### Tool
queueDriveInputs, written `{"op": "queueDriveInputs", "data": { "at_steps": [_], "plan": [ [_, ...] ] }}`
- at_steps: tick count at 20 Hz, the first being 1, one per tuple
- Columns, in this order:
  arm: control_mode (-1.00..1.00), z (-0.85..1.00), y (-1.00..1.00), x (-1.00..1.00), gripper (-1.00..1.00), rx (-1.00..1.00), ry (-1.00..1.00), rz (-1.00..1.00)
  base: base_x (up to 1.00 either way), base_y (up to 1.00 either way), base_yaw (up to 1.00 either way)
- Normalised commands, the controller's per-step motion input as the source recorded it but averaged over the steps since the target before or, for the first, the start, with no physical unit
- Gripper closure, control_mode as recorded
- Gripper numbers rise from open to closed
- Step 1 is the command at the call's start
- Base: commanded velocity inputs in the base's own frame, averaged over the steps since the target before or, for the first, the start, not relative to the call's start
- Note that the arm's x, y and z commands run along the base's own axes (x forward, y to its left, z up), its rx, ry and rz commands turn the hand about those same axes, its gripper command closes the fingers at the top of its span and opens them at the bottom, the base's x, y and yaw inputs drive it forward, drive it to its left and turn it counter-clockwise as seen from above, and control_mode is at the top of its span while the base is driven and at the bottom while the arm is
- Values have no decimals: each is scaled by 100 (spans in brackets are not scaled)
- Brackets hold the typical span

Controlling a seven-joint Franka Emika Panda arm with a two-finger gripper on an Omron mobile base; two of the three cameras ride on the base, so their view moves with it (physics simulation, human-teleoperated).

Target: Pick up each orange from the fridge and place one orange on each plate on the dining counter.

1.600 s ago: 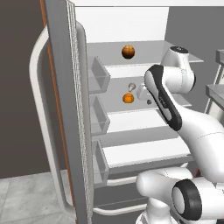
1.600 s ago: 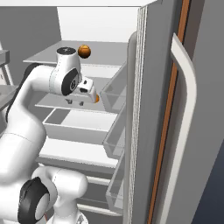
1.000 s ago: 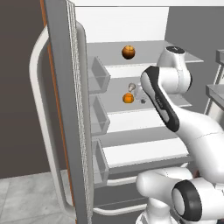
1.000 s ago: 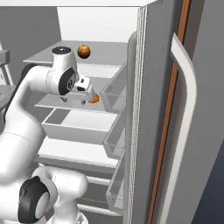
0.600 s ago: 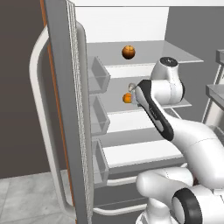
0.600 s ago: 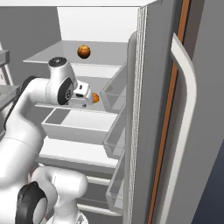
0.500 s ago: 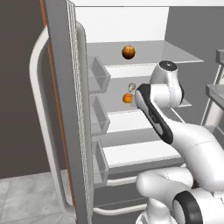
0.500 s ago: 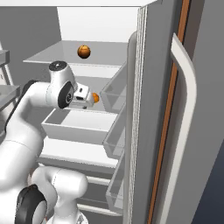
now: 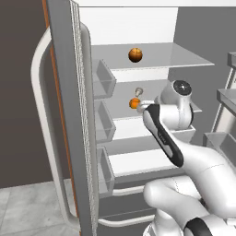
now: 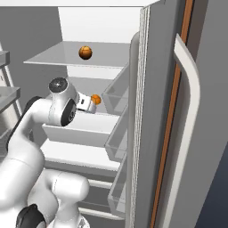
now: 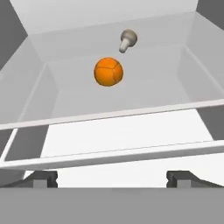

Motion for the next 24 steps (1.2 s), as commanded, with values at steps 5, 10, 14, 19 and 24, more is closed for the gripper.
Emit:
{"op": "queueDriveInputs", "data": {
  "at_steps": [5, 10, 14, 19, 24],
  "plan": [
    [-100, 2, 0, 70, -100, 6, -3, -2, 0, 0, 0],
    [-100, 13, 0, 45, -100, 1, 12, -1, 0, 0, 0],
    [-100, 7, 0, 58, -100, 0, 14, 0, 0, 0, 0],
    [-100, -3, 0, 47, -100, 0, 11, 3, 0, 0, 0],
    [-100, -21, 0, 22, -100, 0, -1, 7, 0, 0, 0]
  ]
}}
